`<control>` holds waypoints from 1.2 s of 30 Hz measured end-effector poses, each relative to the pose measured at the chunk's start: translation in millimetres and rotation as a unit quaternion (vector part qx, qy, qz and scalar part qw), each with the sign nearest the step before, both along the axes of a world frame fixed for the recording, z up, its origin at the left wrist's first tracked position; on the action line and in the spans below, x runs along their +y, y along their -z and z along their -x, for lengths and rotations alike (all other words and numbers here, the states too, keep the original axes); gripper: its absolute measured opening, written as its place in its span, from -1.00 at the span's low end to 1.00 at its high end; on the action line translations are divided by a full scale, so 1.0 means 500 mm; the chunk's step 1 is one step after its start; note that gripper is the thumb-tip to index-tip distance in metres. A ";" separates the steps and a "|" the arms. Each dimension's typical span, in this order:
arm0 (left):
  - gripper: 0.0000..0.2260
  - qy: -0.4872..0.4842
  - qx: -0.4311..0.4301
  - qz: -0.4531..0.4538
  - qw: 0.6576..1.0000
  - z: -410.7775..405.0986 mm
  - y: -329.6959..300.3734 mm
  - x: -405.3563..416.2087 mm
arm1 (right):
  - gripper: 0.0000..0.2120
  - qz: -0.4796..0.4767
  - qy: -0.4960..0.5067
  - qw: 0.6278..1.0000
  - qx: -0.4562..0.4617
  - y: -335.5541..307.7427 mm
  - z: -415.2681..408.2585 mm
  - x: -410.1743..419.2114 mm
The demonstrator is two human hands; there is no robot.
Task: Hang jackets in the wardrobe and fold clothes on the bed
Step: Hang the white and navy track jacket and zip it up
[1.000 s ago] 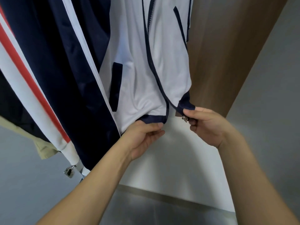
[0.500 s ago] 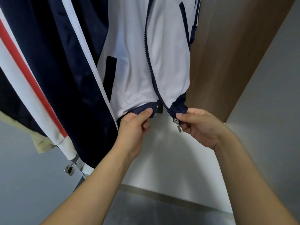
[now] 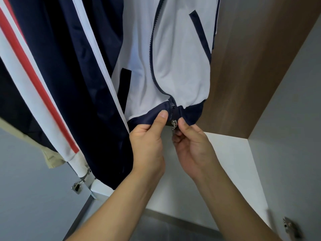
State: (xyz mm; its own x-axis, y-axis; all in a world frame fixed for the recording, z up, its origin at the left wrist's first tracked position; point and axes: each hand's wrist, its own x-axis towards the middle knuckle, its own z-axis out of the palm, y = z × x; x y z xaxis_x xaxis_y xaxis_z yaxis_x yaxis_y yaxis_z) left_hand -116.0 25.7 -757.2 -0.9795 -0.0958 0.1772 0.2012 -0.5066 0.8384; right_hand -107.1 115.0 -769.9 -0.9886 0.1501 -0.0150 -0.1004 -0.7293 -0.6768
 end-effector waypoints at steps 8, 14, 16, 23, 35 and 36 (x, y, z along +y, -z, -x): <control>-0.70 0.011 0.002 0.006 1.000 -0.007 0.000 0.007 | -0.96 -0.005 0.047 0.999 -0.007 0.001 -0.001 -0.007; -0.73 -0.010 -0.018 0.004 1.000 -0.007 0.006 0.013 | -0.92 -0.008 0.056 0.998 -0.007 0.000 -0.001 -0.015; -0.74 -0.020 -0.029 0.004 0.999 -0.008 0.009 0.015 | -0.90 -0.001 0.060 0.998 -0.007 0.001 -0.002 -0.016; -0.71 -0.047 -0.044 -0.001 0.998 -0.003 0.009 0.017 | -0.91 0.005 0.070 0.997 -0.016 0.000 -0.002 -0.016; -0.57 -0.055 -0.080 0.056 0.994 -0.004 0.028 0.019 | -0.89 0.004 0.089 0.996 -0.026 0.008 -0.005 -0.019; -0.54 -0.059 -0.083 0.061 0.993 -0.004 0.030 0.019 | -0.90 0.007 0.093 0.995 -0.031 0.010 -0.005 -0.019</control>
State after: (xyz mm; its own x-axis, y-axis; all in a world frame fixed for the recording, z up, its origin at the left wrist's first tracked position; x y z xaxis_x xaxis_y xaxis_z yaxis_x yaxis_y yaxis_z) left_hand -114.2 35.5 -772.3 -0.9795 -0.1989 0.0320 0.1072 -0.3802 0.9187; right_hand -104.8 105.3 -774.9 -0.9405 0.3302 -0.0797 -0.1927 -0.7119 -0.6753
